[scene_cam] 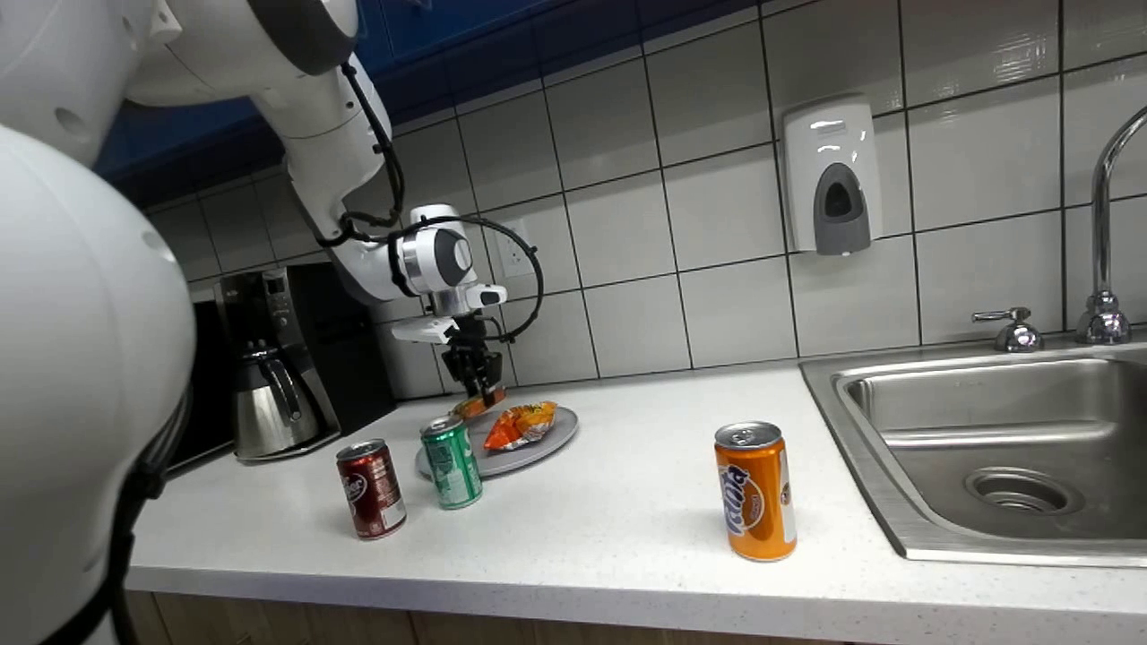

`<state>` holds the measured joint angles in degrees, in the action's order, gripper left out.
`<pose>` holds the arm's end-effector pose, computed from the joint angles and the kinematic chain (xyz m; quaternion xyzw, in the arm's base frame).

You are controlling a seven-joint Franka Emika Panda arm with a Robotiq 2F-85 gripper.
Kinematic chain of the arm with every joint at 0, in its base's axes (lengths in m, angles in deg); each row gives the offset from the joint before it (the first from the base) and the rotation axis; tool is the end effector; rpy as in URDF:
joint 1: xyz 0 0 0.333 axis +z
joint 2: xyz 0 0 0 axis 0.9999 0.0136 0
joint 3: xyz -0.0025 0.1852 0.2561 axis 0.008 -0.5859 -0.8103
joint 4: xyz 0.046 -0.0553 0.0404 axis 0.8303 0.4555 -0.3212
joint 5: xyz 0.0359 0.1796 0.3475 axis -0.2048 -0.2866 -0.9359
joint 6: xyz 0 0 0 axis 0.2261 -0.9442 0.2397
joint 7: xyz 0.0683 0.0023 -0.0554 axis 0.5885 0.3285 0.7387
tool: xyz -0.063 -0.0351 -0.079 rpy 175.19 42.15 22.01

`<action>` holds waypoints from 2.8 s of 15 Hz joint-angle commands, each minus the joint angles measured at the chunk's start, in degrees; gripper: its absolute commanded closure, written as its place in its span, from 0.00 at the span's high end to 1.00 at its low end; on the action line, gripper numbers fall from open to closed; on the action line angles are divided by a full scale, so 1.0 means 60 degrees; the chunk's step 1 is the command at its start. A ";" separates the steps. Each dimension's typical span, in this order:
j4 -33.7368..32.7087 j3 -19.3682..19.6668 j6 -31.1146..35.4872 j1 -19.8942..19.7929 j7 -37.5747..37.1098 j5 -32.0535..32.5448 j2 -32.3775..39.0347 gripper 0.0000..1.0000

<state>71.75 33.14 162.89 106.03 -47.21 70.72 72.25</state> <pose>0.6701 0.2037 0.2570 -0.9891 0.1324 -0.0566 0.0306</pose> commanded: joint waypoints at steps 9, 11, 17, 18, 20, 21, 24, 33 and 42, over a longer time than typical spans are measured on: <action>-0.5275 -0.0150 -0.1614 0.0059 0.1054 -0.0074 0.3117 0.17; -0.5755 -0.0224 -0.1774 0.0073 0.1105 -0.0127 0.3435 0.17; -0.6610 -0.0192 -0.2102 0.0168 0.1001 -0.0100 0.3943 0.17; -0.6714 -0.0185 -0.2182 0.0171 0.0998 -0.0092 0.3986 0.17; -0.6927 -0.0191 -0.2314 0.0169 0.1011 -0.0092 0.4081 0.68; -0.7006 -0.0191 -0.2356 0.0170 0.1006 -0.0092 0.4111 0.75; -0.7093 -0.0187 -0.2314 0.0161 0.1021 -0.0086 0.4092 0.96; -0.5892 -0.0208 -0.1800 0.0169 0.1077 -0.0027 0.3174 1.00; -0.5690 -0.0264 -0.1540 0.0192 0.1250 -0.0013 0.3094 1.00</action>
<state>37.63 31.56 153.65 107.18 -39.70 70.65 90.81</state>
